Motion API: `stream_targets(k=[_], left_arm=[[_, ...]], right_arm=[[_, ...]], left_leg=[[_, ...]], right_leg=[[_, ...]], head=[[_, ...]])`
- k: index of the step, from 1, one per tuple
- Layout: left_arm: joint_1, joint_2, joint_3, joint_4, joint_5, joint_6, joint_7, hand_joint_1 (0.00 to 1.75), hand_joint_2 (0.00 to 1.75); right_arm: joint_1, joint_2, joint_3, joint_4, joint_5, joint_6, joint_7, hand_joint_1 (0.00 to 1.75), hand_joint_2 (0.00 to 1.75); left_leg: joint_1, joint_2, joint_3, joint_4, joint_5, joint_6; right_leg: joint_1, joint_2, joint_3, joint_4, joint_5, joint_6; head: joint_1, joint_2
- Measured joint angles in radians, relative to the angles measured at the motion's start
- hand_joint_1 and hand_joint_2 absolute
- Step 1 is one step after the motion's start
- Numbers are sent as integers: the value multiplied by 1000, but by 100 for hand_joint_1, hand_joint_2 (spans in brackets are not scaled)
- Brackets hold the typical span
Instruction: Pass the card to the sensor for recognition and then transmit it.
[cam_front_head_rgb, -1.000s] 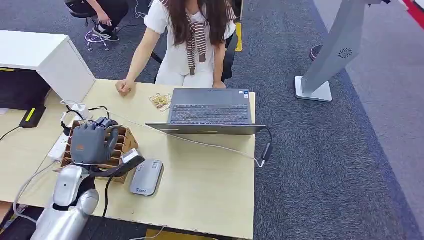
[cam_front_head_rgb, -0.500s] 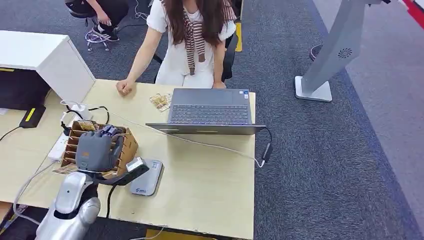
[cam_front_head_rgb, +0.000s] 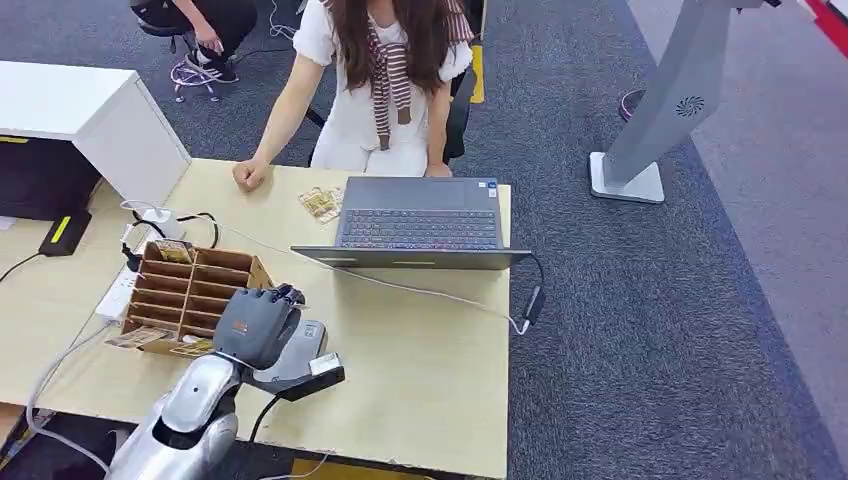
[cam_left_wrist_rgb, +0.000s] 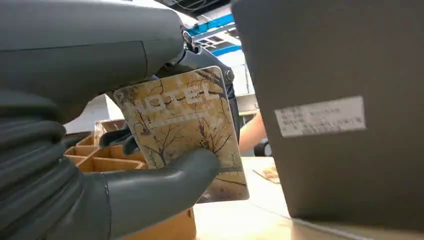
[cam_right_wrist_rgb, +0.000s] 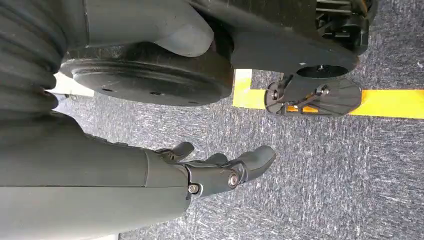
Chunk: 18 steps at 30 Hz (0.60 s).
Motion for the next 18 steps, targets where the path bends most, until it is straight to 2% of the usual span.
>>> stream_targets(k=[5, 11, 18], left_arm=[[-10, -16, -41, 38, -13, -3, 12, 175, 175], [-19, -22, -65, 71, -12, -42, 34, 175, 175], [-25, -37, -67, 105, -10, -68, 114, 175, 175]], right_arm=[[0, 0, -2, 0, 0, -2, 1, 0, 175], [0, 3, -7, 0, 0, -5, 6, 0, 175], [0, 3, -15, 0, -1, -11, 8, 0, 175]], left_leg=[[0, 0, 0, 0, 0, 0], [0, 0, 0, 0, 0, 0], [0, 0, 0, 0, 0, 0]], right_leg=[[0, 0, 0, 0, 0, 0], [0, 0, 0, 0, 0, 0], [0, 0, 0, 0, 0, 0]], head=[[0, 0], [0, 0], [0, 0]])
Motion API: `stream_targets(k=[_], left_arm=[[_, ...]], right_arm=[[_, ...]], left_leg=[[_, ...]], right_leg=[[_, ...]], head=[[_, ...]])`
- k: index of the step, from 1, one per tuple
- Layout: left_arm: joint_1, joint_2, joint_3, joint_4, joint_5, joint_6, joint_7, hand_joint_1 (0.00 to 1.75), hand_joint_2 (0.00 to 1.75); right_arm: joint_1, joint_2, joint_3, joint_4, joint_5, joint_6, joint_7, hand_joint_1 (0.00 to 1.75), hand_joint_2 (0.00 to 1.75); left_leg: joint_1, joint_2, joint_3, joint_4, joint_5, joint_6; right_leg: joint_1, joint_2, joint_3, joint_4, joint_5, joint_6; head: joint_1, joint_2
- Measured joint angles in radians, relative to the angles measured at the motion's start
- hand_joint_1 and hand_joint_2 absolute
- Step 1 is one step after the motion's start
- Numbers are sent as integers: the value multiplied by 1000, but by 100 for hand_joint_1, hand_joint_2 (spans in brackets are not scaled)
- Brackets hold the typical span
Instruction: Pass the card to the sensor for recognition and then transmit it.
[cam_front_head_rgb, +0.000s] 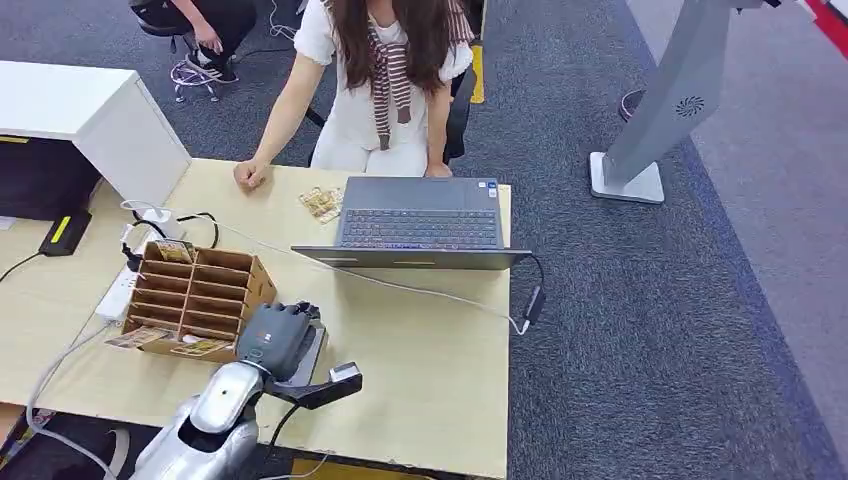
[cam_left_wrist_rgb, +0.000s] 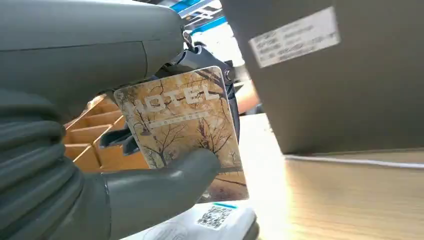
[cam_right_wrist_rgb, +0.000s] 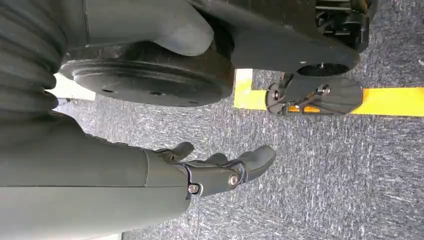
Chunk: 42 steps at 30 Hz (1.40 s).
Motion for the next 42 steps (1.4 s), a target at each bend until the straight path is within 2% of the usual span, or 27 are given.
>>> stream_targets(k=[4, 9, 29, 33, 42], left_arm=[[-1, -18, 0, 16, -14, -28, 54, 175, 175], [-4, -35, 2, 26, -21, -45, 75, 175, 175], [-5, -58, 11, 41, -22, -68, 87, 175, 175], [25, -58, 29, 34, -32, -43, 96, 175, 175], [81, -58, 58, -10, -48, -45, 96, 175, 175]], right_arm=[[0, 1, -2, 0, -2, -9, 6, 0, 175], [0, 2, -8, 0, -2, -11, 9, 0, 175], [0, 2, -17, 0, -2, -16, 11, 0, 175], [1, 2, -22, 0, -17, -21, 10, 0, 175], [1, 4, -26, 0, -13, -24, 10, 0, 175]], left_leg=[[0, 0, 0, 0, 0, 0], [0, 0, 0, 0, 0, 0], [0, -1, 1, 0, 0, 0], [0, -1, 1, 0, 0, 0], [0, -2, 2, 0, 0, 0]], right_leg=[[0, 0, 0, 0, 0, 0], [0, 0, 0, 0, 0, 0], [0, -1, 2, 0, 0, 0], [0, -1, 3, 0, 0, 0], [-1, -2, 4, 0, -1, 1]], head=[[0, 0], [0, 0], [0, 0], [0, 0], [0, 0]])
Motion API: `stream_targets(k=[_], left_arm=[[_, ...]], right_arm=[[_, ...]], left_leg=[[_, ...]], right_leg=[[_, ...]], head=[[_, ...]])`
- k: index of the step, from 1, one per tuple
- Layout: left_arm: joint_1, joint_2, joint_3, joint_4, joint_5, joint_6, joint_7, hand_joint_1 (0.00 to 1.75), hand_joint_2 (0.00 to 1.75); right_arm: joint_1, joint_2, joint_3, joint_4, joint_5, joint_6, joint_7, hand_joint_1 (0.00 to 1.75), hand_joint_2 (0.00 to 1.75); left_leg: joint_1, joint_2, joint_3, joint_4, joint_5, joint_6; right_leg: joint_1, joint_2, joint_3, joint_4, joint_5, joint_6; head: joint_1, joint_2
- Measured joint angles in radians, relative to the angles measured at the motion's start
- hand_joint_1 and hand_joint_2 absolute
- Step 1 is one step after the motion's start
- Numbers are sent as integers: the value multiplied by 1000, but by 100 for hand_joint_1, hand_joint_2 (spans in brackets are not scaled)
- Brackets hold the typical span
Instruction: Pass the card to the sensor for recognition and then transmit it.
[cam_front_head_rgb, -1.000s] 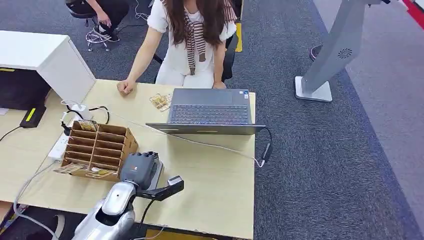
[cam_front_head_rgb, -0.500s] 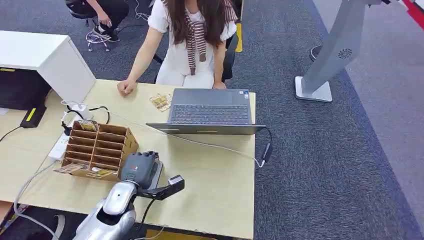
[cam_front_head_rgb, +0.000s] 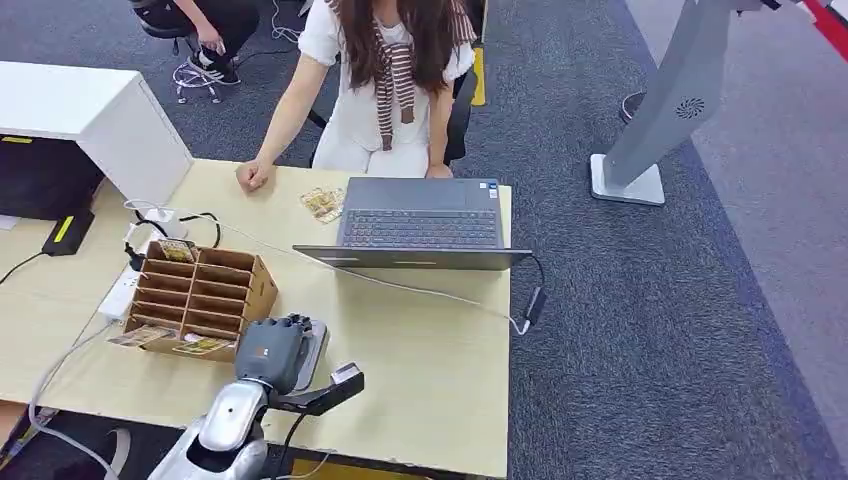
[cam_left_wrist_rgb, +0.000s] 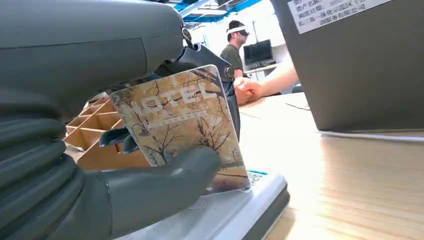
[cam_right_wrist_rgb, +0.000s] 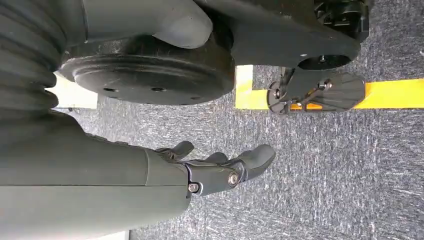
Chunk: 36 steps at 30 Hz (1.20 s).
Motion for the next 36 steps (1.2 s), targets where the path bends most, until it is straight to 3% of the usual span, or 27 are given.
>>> stream_targets(k=[12, 18, 25, 36], left_arm=[[2, -2, 2, 0, 0, -1, 0, 175, 175], [-5, -1, 7, -21, 12, 117, -38, 175, 175], [-139, 14, 50, -116, 68, 233, -95, 175, 175], [-312, 54, 101, -178, 124, 227, -128, 175, 175]], right_arm=[[0, 0, 0, 0, 1, -3, -1, 0, 175], [0, 2, 0, 0, 16, -2, -1, 0, 175], [0, 2, 0, 0, 36, 10, -3, 0, 175], [-1, 2, 0, 0, 39, 19, 5, 0, 175]], left_leg=[[0, 0, 2, 0, 0, 0], [0, 0, 0, 0, 1, 1], [0, -1, -1, 0, 2, 1], [0, 0, -1, 0, 2, 1]], right_leg=[[0, 0, 2, 0, 0, 0], [0, 0, -1, 0, 1, 0], [0, 0, -1, 0, 1, 0], [0, 0, -2, 0, 1, 0]], head=[[0, 0], [0, 0], [0, 0], [0, 0]])
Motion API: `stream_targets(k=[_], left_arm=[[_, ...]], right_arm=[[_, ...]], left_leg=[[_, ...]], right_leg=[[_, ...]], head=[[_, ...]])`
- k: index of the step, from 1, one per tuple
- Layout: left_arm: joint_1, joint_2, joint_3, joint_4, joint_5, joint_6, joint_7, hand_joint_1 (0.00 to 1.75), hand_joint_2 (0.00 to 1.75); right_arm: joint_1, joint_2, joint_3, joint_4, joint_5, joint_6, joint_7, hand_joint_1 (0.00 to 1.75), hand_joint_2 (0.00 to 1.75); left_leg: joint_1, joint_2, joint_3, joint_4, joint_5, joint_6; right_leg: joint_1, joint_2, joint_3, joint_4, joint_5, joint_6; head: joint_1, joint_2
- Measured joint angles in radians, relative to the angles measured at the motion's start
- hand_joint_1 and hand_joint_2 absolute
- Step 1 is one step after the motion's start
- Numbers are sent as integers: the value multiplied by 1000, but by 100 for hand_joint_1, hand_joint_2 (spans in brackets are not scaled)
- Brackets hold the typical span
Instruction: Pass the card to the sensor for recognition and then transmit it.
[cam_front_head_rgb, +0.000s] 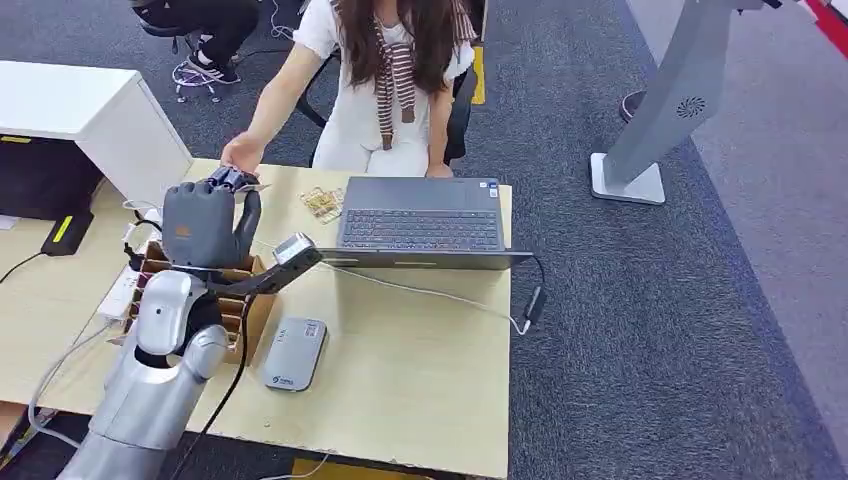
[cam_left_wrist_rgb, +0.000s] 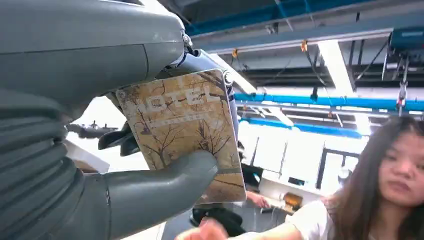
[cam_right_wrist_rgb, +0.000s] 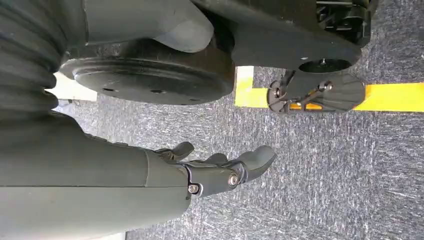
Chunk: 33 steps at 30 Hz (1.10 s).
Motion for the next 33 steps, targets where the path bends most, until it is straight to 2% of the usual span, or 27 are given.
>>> stream_targets(k=[5, 12, 17, 18, 19, 20, 27, 31, 33], left_arm=[[-71, 19, 8, 29, -18, -12, 23, 175, 175], [-238, 34, 24, 217, -67, 2, 48, 175, 175], [-330, 43, 25, 373, -119, 3, 96, 175, 175], [-350, 45, 25, 408, -126, 8, 98, 140, 175], [-364, 47, 25, 437, -130, 14, 101, 9, 175], [-377, 48, 25, 470, -135, 23, 104, 0, 175], [-406, 53, 25, 578, -140, 55, 106, 0, 175], [-394, 52, 26, 584, -110, 81, 70, 0, 175], [-361, 52, 27, 544, -87, 86, 50, 0, 175]], right_arm=[[-4, 0, 2, 0, 20, 15, 16, 0, 175], [-7, 0, 10, 0, 43, 34, 18, 0, 175], [-7, 0, 15, 0, 50, 39, 19, 0, 175], [-7, 0, 15, 0, 50, 39, 19, 0, 175], [-8, -1, 16, 0, 50, 39, 19, 0, 175], [-8, -1, 17, 0, 50, 39, 21, 0, 175], [-11, -3, 19, 0, 51, 40, 36, 0, 175], [-11, -3, 19, 0, 51, 40, 34, 0, 175], [-10, -3, 19, 0, 49, 37, 31, 0, 175]], left_leg=[[0, 0, 0, 0, 0, 0], [0, 0, 0, 0, 1, -1], [0, 0, -1, 0, 1, -1], [0, 0, -1, 0, 1, -1], [0, 0, -1, 0, 1, -1], [0, 0, -1, 0, 1, -1], [0, 1, -1, 0, 1, -1], [0, 1, -1, 0, 1, -1], [0, 1, -1, 0, 1, 0]], right_leg=[[0, 0, -1, 0, 0, 0], [0, 0, -1, 0, 1, -1], [0, 1, -2, 0, 1, -1], [0, 1, -2, 0, 1, -1], [0, 1, -1, 0, 1, -1], [0, 1, -2, 0, 1, -1], [0, 1, -1, 0, 1, -1], [0, 1, -1, 0, 1, -1], [0, 1, -1, 0, 1, -1]], head=[[0, 0], [0, 0], [0, 0], [0, 0], [0, 0], [0, 0], [0, 0], [0, 0], [0, 0]])
